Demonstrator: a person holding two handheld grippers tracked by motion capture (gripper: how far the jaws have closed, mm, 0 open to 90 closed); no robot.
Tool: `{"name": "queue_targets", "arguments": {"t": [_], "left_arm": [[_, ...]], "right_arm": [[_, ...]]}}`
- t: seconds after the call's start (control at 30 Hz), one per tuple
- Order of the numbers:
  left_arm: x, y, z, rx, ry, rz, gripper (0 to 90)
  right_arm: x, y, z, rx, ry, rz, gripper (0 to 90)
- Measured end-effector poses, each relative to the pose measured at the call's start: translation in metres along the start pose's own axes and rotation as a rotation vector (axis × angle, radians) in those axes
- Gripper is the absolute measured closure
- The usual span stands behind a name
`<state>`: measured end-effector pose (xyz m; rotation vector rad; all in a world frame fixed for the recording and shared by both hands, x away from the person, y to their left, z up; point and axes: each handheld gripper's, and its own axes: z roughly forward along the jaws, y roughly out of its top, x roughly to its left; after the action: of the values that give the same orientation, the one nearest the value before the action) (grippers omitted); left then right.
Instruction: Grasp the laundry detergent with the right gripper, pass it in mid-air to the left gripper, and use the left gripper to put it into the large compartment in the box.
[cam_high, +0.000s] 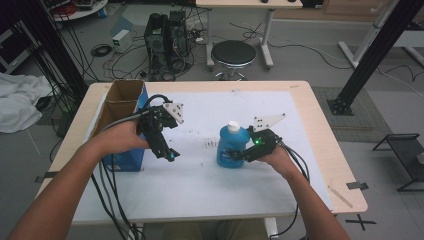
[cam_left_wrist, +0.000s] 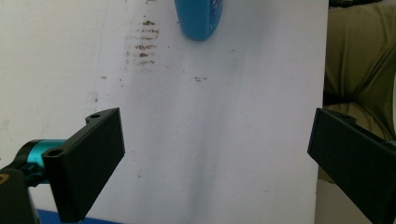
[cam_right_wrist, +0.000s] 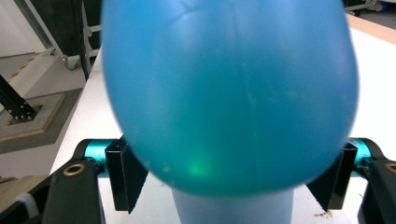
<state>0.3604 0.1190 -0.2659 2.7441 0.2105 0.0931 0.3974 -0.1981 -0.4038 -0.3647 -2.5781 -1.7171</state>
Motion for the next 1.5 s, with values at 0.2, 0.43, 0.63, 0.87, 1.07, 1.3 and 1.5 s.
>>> {"name": "queue_targets", "arguments": {"t": [0.2,0.43,0.63,0.87,1.07,1.3,1.5], "left_arm": [[0.0008,-0.0009,0.0023,-0.019,-0.002,-0.005,3.9],[0.0026,-0.0007,0.0004,0.012,-0.004,0.018,3.8],[0.0025,-0.0011,0.0013,0.008,-0.002,0.019,3.8],[0.0025,-0.0016,0.002,0.0,-0.004,0.018,3.8],[0.0022,-0.0013,0.002,0.009,-0.005,0.016,3.8],[0.0015,-0.002,0.0027,-0.017,0.0,0.001,3.9],[0.0019,0.0,-0.0008,-0.006,0.006,0.016,3.8]], "right_arm": [[0.0003,-0.0011,0.0002,0.004,0.005,0.014,27.5],[-0.0006,-0.0024,0.0006,-0.006,-0.004,0.005,33.0],[-0.0008,-0.0032,0.0017,0.0,-0.002,0.005,34.1],[-0.0008,-0.0033,0.0022,-0.008,0.015,0.003,39.1],[0.0009,-0.0039,0.0026,-0.022,0.011,-0.009,41.1],[0.0009,-0.0042,0.0027,-0.028,0.005,-0.044,42.4],[0.0052,-0.0034,0.0027,-0.029,-0.017,-0.083,43.6]]}}
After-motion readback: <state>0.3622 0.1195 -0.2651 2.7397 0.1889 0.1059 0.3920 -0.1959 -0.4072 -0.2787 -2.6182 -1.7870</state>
